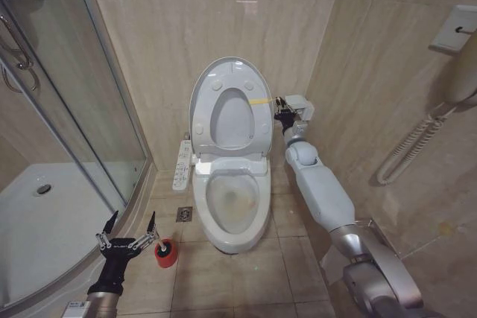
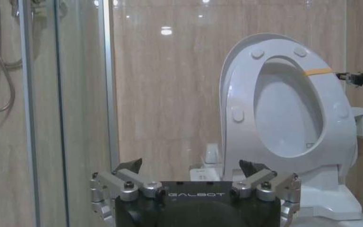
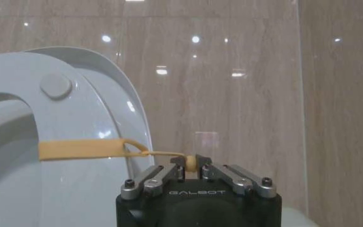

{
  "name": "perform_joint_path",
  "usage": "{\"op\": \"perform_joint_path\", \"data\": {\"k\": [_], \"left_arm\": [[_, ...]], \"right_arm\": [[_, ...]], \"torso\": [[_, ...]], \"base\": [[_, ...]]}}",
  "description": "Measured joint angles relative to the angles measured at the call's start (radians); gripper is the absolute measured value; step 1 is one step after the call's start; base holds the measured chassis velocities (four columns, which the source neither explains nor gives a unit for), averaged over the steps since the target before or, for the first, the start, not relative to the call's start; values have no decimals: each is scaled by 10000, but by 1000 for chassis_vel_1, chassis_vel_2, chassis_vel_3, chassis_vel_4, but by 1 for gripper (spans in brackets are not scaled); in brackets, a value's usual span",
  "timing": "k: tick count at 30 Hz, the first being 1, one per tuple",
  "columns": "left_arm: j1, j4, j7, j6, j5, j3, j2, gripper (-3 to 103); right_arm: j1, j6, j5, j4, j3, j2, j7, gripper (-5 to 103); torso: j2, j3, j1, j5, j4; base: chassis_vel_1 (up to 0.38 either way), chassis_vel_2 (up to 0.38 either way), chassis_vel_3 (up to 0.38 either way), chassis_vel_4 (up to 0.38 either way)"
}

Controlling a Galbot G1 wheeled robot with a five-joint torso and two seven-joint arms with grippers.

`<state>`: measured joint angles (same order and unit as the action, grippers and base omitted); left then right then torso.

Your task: Open the toilet lid, clean the toilet bowl with a toilet brush, close the toilet lid, and flush.

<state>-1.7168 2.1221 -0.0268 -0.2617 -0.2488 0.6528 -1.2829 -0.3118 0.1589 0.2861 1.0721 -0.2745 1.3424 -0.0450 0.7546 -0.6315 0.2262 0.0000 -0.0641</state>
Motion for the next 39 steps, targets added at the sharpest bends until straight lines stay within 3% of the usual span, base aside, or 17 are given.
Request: {"op": "perform_joint_path", "data": {"k": [20, 27, 28, 35, 36, 39], "left_arm": [[0, 0, 0, 0, 0, 0, 0, 100], [0, 0, 0, 0, 0, 0, 0, 100], [0, 0, 0, 0, 0, 0, 0, 100], [0, 0, 0, 0, 0, 0, 0, 100], [0, 0, 0, 0, 0, 0, 0, 100], [0, 0, 0, 0, 0, 0, 0, 100]], "right_arm": [[-189, -58, 6, 383, -25, -229, -75, 13], [-412, -114, 106, 679, -61, -370, -15, 9], [-419, -130, 116, 730, -61, -370, -18, 33], [-420, -161, 127, 759, -38, -343, -25, 33], [-419, -163, 128, 759, -38, -338, -28, 61], [-416, -166, 128, 759, -37, -331, -41, 61]], "torso": [[2, 1, -2, 0, 5], [2, 1, -2, 1, -9], [2, 1, -1, 1, -10], [2, 2, -2, 0, 4], [2, 2, -2, 0, 3], [2, 1, -2, 0, 3]], "base": [[0, 0, 0, 0], [0, 0, 0, 0], [0, 0, 0, 0], [0, 0, 0, 0], [0, 0, 0, 0], [0, 0, 0, 0]]}}
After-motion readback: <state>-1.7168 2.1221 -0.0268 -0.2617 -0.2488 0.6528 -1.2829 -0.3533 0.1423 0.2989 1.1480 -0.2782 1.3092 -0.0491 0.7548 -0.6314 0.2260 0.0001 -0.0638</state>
